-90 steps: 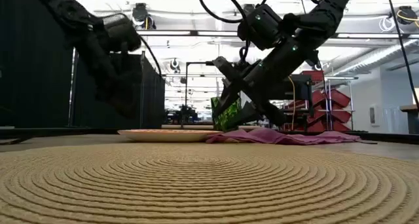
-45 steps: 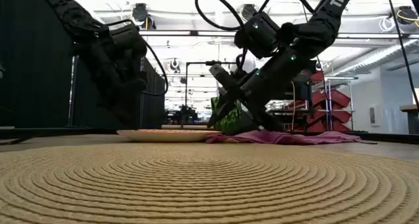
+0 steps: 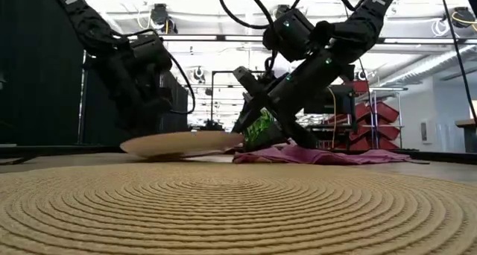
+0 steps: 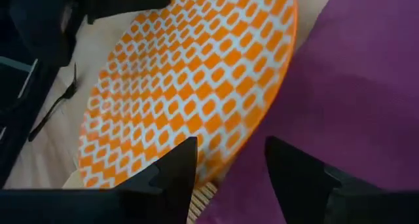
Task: Set table place
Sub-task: Put the orange plate on the brown placemat
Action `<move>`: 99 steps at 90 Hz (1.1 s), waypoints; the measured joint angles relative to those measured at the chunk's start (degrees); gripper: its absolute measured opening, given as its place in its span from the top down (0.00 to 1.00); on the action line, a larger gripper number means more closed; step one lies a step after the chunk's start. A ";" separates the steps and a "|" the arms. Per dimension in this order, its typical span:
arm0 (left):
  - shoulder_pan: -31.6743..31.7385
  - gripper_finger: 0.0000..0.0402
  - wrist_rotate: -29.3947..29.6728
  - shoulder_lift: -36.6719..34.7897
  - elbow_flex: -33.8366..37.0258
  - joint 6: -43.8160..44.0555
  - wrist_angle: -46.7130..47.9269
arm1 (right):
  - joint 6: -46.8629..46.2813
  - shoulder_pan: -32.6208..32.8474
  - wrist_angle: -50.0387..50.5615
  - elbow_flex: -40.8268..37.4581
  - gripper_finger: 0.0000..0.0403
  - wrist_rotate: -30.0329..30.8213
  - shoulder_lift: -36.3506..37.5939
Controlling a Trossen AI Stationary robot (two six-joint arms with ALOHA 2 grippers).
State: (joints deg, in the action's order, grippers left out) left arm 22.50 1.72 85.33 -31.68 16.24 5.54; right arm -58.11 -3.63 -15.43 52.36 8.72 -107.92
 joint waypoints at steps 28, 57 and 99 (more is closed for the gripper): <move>-0.61 0.83 -1.42 0.10 0.11 1.04 -1.26 | -0.70 -0.05 -3.06 0.00 0.65 0.35 -2.33; -1.49 0.83 -0.98 -0.26 0.31 1.65 -0.78 | 2.91 -0.25 -2.07 2.73 0.89 0.56 -2.67; -0.11 0.83 0.22 -16.03 0.37 -1.82 1.31 | 10.25 -0.71 1.30 3.30 0.98 -1.24 3.24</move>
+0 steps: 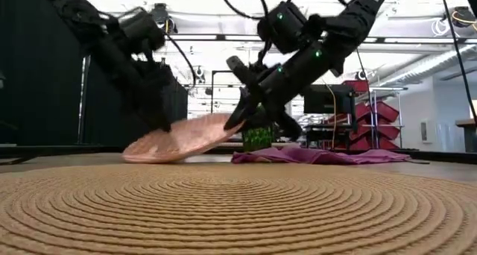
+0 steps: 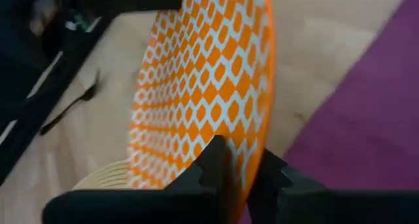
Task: Set table place
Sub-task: Put the orange plate on the brown placemat
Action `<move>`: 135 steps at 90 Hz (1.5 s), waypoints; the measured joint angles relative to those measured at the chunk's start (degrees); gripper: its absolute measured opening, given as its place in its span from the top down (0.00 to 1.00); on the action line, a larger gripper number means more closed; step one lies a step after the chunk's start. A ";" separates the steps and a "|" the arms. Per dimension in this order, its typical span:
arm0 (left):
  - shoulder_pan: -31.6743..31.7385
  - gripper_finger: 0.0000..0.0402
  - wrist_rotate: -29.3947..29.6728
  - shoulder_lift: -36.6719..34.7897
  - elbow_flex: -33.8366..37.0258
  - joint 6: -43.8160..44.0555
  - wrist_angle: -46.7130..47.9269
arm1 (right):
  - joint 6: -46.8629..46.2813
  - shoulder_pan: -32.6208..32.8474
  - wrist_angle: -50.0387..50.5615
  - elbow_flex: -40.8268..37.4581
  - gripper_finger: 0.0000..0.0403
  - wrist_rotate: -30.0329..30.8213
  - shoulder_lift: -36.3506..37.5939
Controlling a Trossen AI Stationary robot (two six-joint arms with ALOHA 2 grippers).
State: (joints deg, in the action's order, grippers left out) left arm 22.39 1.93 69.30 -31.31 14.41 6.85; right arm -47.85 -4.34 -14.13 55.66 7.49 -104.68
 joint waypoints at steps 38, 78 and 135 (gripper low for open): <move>4.54 0.83 2.13 -14.76 -0.13 -1.73 3.70 | 3.09 0.61 13.86 -0.20 1.00 -3.16 13.96; 9.18 0.83 1.64 -15.43 -0.15 -4.39 8.39 | -7.29 7.28 19.63 -0.24 1.00 -16.14 23.30; 9.49 0.83 -0.28 -15.41 -0.15 -5.81 6.86 | -33.22 22.06 -14.67 -20.16 1.00 -14.23 19.29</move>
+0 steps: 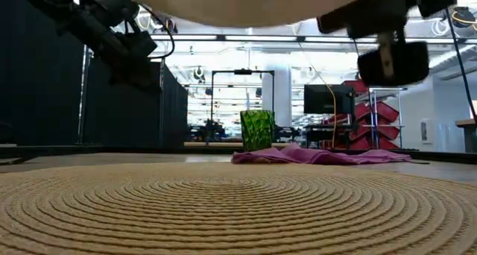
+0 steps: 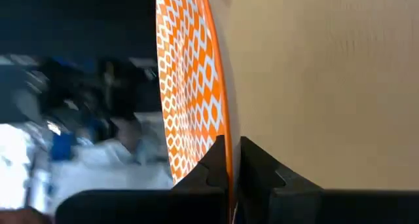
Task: Set table place
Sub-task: Put the orange plate on the brown placemat
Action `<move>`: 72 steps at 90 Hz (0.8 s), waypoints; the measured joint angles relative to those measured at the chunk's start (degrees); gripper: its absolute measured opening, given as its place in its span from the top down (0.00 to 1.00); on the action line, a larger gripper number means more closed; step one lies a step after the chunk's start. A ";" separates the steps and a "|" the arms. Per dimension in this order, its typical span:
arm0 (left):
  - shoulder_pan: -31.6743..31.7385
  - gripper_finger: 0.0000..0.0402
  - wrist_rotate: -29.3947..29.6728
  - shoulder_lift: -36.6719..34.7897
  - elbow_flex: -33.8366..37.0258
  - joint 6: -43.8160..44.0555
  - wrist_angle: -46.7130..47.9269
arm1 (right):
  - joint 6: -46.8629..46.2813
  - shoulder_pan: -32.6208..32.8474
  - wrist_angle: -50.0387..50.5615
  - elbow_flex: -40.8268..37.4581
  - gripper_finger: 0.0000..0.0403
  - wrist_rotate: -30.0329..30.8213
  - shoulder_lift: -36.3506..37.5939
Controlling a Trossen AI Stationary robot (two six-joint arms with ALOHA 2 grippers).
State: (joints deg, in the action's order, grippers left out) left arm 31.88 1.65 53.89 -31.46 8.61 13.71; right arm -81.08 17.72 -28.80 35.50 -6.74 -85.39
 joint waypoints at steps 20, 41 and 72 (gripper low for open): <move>-0.02 0.83 -0.21 0.00 0.00 -0.12 0.20 | 0.66 -1.23 -3.83 -0.90 1.00 1.67 -4.92; 0.00 0.83 -0.35 0.00 0.00 -0.10 0.18 | -1.99 -0.79 -10.60 -0.80 1.00 -1.56 -14.54; 0.00 0.83 -0.42 0.00 0.00 -0.10 0.36 | -2.10 -0.85 -12.78 1.79 1.00 -2.09 -19.30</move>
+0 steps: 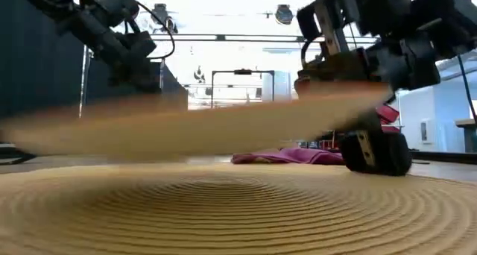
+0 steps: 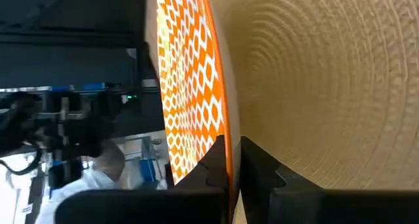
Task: Set table place
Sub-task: Put the orange plate on the brown placemat
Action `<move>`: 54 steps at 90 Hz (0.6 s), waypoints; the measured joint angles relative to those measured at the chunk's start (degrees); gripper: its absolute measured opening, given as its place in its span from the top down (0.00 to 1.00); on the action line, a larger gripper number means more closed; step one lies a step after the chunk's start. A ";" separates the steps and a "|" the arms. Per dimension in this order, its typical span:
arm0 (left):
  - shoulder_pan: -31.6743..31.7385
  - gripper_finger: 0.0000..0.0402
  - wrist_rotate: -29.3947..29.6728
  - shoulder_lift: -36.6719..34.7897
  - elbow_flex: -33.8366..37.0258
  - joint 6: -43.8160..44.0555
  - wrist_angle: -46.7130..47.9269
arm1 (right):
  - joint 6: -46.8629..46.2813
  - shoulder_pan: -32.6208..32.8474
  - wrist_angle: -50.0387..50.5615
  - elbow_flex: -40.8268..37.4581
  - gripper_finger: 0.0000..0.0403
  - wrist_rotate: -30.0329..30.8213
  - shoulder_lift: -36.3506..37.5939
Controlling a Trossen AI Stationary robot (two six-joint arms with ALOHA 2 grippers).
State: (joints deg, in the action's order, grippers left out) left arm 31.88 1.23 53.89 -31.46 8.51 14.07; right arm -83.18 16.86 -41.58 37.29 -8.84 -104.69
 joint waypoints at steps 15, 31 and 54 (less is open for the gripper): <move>-0.02 0.83 -1.26 0.00 0.00 -0.11 -0.08 | -0.16 -0.02 5.46 0.29 1.00 1.50 0.22; 0.00 0.83 -1.38 0.00 0.00 -0.28 -0.27 | -0.22 -0.02 6.20 0.94 0.91 1.70 0.31; -0.02 0.83 -1.42 0.00 0.00 -0.28 -0.26 | 2.57 -0.63 10.89 3.29 0.67 -0.22 0.18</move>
State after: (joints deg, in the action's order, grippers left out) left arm 31.86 -0.19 53.89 -31.46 8.23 13.81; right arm -80.61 16.24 -30.70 40.58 -9.05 -104.51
